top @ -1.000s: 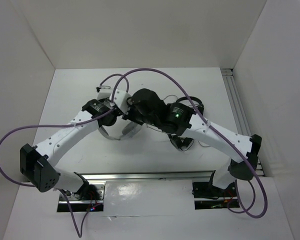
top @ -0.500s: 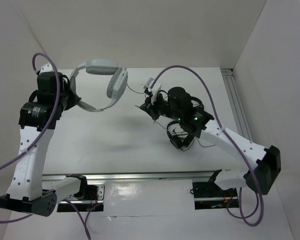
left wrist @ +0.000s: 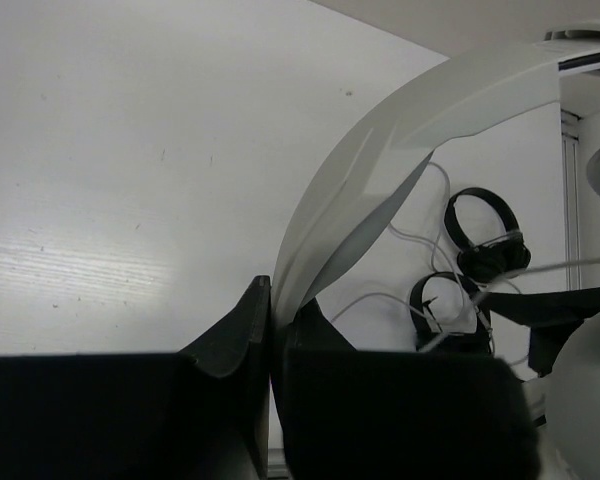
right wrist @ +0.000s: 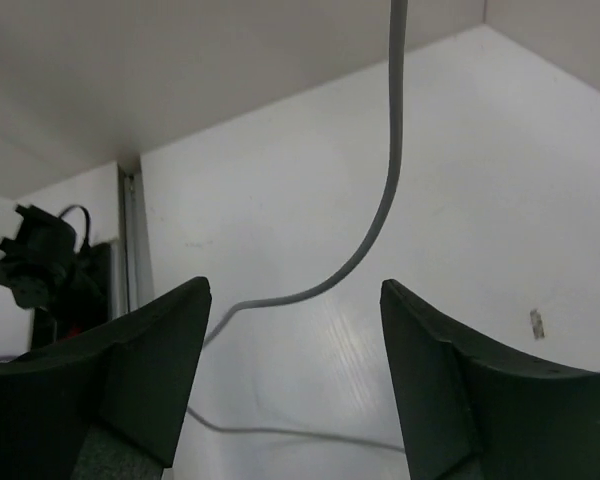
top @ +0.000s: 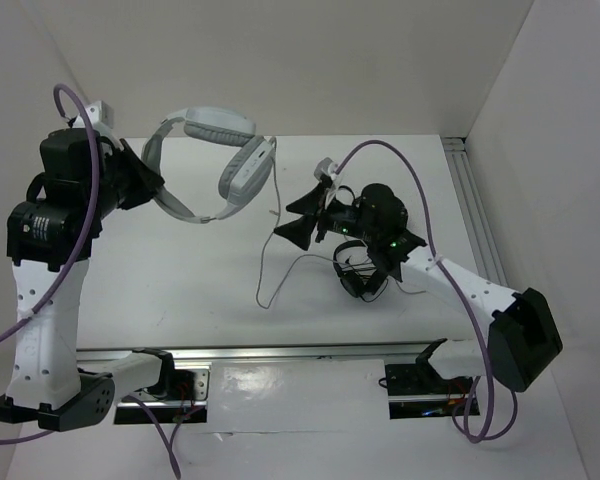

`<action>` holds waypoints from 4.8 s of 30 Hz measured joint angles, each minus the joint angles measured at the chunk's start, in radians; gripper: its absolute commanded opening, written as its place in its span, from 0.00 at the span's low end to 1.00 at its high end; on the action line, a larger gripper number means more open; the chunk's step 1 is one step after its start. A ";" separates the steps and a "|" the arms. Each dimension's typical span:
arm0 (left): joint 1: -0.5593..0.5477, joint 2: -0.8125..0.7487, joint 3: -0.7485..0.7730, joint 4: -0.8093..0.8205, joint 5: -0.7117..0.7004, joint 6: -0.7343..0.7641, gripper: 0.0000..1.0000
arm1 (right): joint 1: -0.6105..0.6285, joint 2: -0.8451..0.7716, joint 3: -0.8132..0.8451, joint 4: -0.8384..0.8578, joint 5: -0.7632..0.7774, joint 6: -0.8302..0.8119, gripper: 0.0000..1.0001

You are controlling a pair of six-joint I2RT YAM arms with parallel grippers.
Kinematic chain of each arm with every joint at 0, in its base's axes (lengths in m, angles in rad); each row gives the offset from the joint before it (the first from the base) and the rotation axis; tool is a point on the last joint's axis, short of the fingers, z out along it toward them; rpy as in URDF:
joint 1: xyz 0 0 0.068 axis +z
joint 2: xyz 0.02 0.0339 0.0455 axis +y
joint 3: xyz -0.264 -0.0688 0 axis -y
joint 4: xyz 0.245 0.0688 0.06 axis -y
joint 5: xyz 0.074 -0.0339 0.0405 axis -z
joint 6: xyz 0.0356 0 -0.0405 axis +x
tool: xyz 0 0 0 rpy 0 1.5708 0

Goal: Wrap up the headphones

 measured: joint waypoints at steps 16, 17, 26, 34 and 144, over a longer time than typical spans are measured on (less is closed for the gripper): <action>0.000 -0.055 0.000 -0.055 0.069 0.023 0.00 | -0.006 0.081 -0.007 0.259 -0.059 0.120 0.72; 0.000 -0.056 0.000 -0.058 0.072 0.022 0.00 | -0.006 0.087 -0.006 0.270 -0.059 0.122 0.68; 0.000 -0.058 -0.014 -0.067 0.094 -0.004 0.00 | -0.006 0.187 0.006 0.349 -0.065 0.173 0.00; 0.004 -0.107 -0.208 0.093 0.220 -0.212 0.00 | 0.069 0.190 -0.071 0.504 0.046 0.225 0.00; -0.441 0.135 -0.668 0.472 -0.235 0.314 0.00 | 0.440 0.119 0.429 -0.451 1.233 -0.679 0.17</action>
